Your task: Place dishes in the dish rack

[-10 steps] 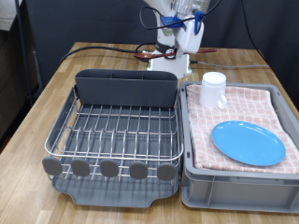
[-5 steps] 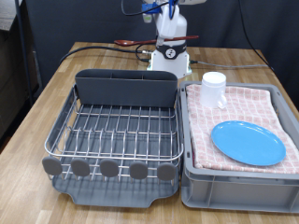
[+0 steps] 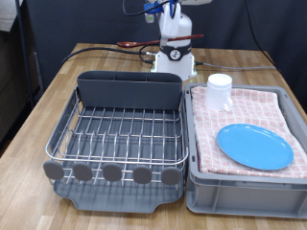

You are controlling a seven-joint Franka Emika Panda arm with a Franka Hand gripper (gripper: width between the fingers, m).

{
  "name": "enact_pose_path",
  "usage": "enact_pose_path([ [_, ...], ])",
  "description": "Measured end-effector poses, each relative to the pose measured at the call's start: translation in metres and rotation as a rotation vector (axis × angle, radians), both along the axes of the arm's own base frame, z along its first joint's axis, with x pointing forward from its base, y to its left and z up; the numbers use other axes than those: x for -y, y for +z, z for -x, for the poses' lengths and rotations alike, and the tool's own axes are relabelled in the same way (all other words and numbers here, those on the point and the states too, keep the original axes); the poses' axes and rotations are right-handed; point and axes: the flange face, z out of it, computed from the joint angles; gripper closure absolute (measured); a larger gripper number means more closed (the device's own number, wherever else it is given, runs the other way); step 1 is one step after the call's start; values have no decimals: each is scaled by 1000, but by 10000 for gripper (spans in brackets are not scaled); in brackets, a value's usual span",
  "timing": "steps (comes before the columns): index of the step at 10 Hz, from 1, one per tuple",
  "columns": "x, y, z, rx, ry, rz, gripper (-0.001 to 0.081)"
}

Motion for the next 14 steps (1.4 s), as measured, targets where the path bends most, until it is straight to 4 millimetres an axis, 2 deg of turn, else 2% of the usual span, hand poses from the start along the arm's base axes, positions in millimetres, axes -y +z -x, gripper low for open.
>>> enact_pose_path([
  [4, -5, -23, -9, -3, -68, -144, 719],
  [6, 1, -31, -8, -11, -87, -201, 719],
  [10, 33, -43, 0, -11, -67, -339, 719],
  [14, 61, -65, 10, -28, -42, -472, 719],
])
